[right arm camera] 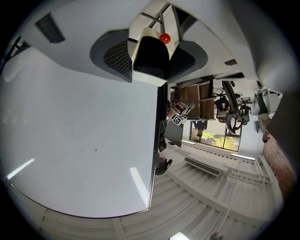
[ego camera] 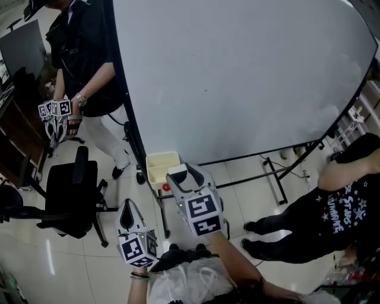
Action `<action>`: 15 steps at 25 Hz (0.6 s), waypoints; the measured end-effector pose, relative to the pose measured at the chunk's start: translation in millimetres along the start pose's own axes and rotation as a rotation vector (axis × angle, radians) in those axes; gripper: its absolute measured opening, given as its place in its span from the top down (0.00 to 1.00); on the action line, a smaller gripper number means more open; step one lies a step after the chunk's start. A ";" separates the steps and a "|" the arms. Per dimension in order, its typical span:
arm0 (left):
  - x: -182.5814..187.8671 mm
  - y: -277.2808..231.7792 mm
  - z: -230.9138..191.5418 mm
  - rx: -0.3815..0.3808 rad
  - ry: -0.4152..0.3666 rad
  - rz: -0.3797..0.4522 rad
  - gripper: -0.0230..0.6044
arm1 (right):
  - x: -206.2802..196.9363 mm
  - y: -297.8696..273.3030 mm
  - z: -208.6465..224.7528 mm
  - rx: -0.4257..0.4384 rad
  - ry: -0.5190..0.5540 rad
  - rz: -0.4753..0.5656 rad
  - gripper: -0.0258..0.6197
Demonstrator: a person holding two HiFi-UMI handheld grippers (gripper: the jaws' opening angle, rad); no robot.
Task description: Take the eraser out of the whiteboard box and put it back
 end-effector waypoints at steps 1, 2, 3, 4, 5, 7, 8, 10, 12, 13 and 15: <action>0.2 -0.3 -2.1 0.002 -0.003 0.001 0.96 | 0.1 -1.6 -1.1 0.002 -0.001 0.003 0.55; 0.2 -0.6 -4.4 0.006 -0.005 0.000 0.96 | 0.2 -3.8 -2.2 0.005 -0.002 0.007 0.55; -0.2 -1.1 -6.4 0.008 -0.005 -0.001 0.96 | 0.0 -5.9 -3.1 0.007 -0.003 0.009 0.55; -1.0 -2.1 -7.7 0.008 -0.002 -0.003 0.96 | -0.5 -7.6 -3.4 0.006 -0.004 0.011 0.55; -2.2 -4.1 -8.1 0.003 0.004 -0.005 0.96 | -1.1 -9.0 -3.0 0.001 -0.006 0.012 0.55; -5.2 -9.2 -8.4 -0.008 0.020 -0.011 0.96 | -2.3 -13.0 -1.8 -0.011 -0.006 0.011 0.55; -7.2 -9.5 -10.1 -0.003 0.027 -0.018 0.96 | -3.0 -17.0 -3.3 -0.006 -0.003 0.008 0.55; -12.7 -4.9 -15.9 0.027 0.043 -0.037 0.96 | -4.3 -27.8 -10.6 0.024 0.004 0.005 0.55; -16.5 -2.5 -16.9 0.039 0.050 -0.045 0.96 | -6.0 -37.3 -15.9 0.039 0.009 0.012 0.55; -16.6 -3.5 -14.5 0.036 0.049 -0.045 0.96 | -7.3 -41.0 -16.4 0.037 0.012 0.022 0.55; -13.5 -7.1 -6.5 0.019 0.041 -0.037 0.96 | -9.1 -46.6 -15.1 0.024 0.023 0.043 0.55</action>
Point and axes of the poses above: the fingertips, and each gripper's own axes: y backward along the fingers, z to its right, x out of its top, the point moved 10 cm from there along y, backward along the fingers, and after that the axes turned 7 degrees about -y, right-handed, at the moved point
